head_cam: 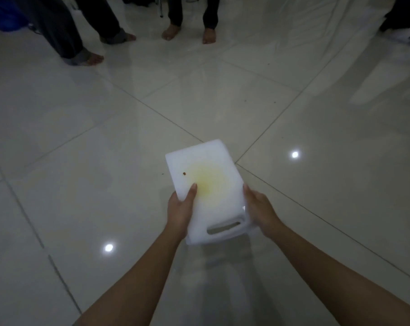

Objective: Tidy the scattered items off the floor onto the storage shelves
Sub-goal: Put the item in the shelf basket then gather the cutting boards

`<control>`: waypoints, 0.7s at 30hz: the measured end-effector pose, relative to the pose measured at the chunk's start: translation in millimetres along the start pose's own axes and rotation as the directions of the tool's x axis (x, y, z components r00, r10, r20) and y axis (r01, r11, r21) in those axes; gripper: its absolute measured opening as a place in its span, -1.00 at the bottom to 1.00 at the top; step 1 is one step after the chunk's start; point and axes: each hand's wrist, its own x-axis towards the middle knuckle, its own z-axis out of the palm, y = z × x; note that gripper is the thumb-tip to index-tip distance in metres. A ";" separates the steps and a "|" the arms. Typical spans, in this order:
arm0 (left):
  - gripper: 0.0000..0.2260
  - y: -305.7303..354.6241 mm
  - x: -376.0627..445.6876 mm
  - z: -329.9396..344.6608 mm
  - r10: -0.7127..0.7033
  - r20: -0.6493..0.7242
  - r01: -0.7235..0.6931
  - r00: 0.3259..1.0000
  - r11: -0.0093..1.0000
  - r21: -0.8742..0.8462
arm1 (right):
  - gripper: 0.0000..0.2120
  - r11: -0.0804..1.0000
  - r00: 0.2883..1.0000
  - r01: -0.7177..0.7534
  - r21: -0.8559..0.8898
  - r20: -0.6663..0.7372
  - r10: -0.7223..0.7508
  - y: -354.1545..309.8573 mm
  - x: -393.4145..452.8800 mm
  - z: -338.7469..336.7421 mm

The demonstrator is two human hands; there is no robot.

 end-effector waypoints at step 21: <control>-0.81 305.3 -102.9 205.3 0.114 0.523 -0.305 0.845 0.906 0.293 | -0.48 0.864 0.907 -0.020 0.503 -0.355 0.227 -190.4 -118.4 -274.3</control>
